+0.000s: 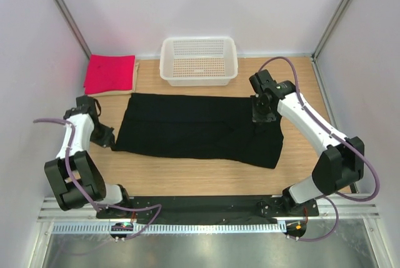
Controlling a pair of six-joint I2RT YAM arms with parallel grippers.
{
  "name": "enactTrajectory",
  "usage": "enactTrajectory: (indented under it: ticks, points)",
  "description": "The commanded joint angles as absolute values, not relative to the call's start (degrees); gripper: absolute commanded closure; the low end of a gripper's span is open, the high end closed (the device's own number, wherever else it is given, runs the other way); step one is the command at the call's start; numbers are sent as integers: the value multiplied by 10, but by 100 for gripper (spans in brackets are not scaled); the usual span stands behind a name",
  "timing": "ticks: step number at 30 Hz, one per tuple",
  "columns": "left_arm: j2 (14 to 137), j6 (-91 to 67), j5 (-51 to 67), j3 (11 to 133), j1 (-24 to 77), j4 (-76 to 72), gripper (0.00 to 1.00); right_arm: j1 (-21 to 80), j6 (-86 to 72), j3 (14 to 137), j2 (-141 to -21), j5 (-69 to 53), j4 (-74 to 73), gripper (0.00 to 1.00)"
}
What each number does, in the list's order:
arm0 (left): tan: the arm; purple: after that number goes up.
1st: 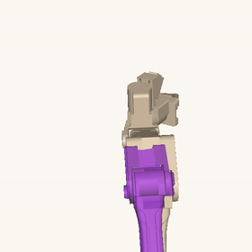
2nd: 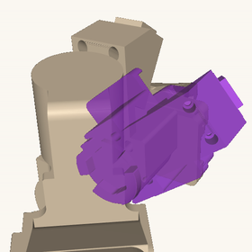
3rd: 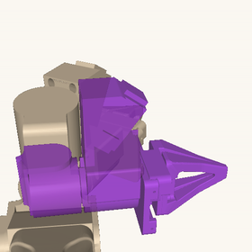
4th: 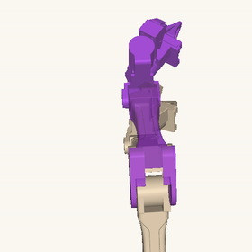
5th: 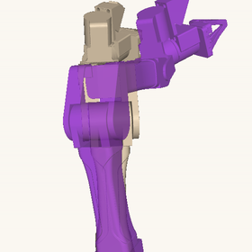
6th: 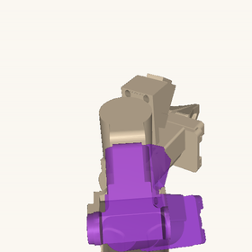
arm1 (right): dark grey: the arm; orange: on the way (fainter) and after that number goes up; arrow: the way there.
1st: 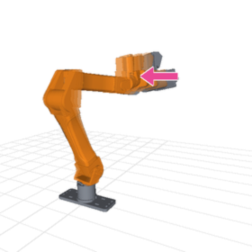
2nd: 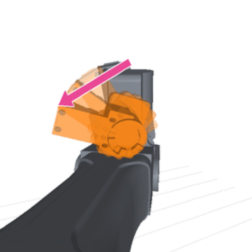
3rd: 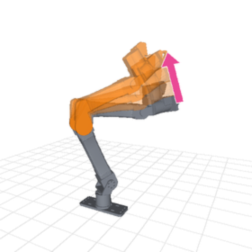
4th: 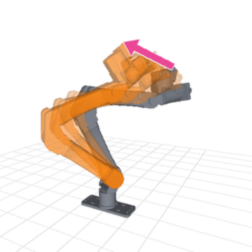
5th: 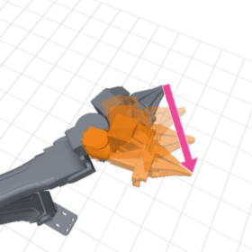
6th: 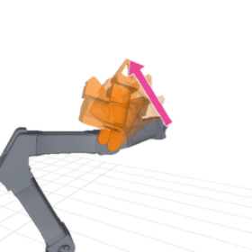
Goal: Fold and stack the t-shirts
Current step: Fold the tshirt
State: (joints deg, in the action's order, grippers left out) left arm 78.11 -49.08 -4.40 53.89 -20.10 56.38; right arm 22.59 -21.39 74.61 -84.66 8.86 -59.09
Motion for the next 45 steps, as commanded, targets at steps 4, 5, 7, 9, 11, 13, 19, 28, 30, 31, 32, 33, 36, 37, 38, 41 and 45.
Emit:
enactTrajectory:
  ticks: [4, 5, 7, 9, 11, 13, 19, 28, 30, 31, 32, 33, 36, 37, 38, 41, 45]
  points:
    - [831, -466, -136, 627, -138, 530, 100, 209, -228, 830, -891, 129, -615, 99]
    - [838, -460, -146, 643, -120, 527, 100, 207, -226, 841, -902, 132, -623, 99]
    - [864, -445, -159, 660, -107, 521, 100, 200, -224, 864, -923, 135, -624, 99]
    - [894, -431, -162, 687, -101, 523, 100, 192, -221, 884, -942, 136, -621, 99]
    - [914, -419, -169, 707, -98, 523, 100, 185, -215, 901, -956, 137, -621, 99]
    - [941, -403, -176, 736, -89, 525, 100, 177, -212, 924, -979, 143, -627, 99]
    - [1002, -376, -180, 799, -67, 533, 100, 168, -208, 958, -1022, 147, -630, 99]
    - [1073, -357, -172, 846, -26, 533, 100, 156, -204, 967, -1041, 156, -628, 99]
    - [1087, -352, -173, 857, -24, 533, 100, 155, -203, 969, -1048, 160, -629, 99]
    - [1092, -351, -172, 860, -25, 533, 100, 154, -200, 971, -1049, 163, -629, 99]
    - [1097, -350, -172, 868, -23, 535, 100, 153, -200, 972, -1052, 164, -630, 99]
    - [1105, -349, -171, 873, -22, 535, 100, 152, -198, 976, -1056, 165, -630, 99]
    - [1115, -348, -166, 888, -19, 535, 100, 148, -195, 984, -1061, 166, -630, 99]
    - [1123, -348, -165, 891, -20, 536, 100, 147, -194, 988, -1064, 166, -632, 99]
    - [1128, -347, -161, 894, -20, 539, 100, 148, -192, 991, -1068, 167, -635, 99]
    - [1141, -348, -159, 907, -15, 540, 100, 145, -190, 1002, -1076, 176, -638, 99]
    - [1153, -348, -158, 919, -9, 540, 100, 139, -188, 1017, -1083, 179, -643, 99]
